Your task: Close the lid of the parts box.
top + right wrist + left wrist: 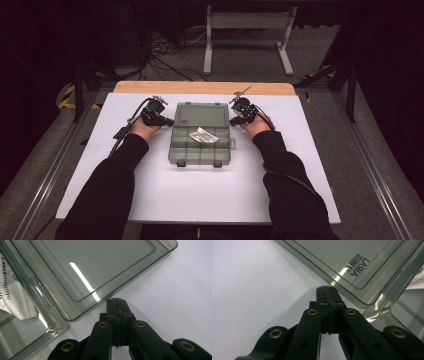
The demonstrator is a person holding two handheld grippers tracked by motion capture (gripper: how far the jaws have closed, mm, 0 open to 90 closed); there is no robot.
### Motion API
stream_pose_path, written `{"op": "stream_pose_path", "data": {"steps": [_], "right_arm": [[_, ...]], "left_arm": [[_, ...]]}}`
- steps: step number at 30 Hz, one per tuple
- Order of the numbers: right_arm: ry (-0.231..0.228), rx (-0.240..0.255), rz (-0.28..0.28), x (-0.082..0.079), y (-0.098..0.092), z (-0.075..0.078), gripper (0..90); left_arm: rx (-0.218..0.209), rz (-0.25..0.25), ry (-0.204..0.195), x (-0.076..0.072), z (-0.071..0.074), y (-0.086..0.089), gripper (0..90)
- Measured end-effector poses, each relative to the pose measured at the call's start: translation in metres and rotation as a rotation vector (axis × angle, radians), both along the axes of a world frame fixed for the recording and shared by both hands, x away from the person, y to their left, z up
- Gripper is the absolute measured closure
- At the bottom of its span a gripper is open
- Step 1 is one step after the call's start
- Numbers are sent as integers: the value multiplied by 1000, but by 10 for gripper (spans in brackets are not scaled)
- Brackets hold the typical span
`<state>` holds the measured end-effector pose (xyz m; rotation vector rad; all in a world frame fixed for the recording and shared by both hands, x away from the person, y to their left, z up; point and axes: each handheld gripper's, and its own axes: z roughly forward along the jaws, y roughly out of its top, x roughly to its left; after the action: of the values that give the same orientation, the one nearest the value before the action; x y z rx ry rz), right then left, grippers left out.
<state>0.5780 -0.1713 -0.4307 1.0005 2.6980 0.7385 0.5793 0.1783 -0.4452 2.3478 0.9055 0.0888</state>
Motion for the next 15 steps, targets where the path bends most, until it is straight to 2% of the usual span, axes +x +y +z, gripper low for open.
{"op": "stream_pose_path", "data": {"steps": [8,15], "right_arm": [[-3,-13,7,-1,1,0,900],[-13,-5,1,1,2,-1,900]], "left_arm": [[0,3,8,0,0,0,898],[5,12,-8,1,0,-3,898]]}}
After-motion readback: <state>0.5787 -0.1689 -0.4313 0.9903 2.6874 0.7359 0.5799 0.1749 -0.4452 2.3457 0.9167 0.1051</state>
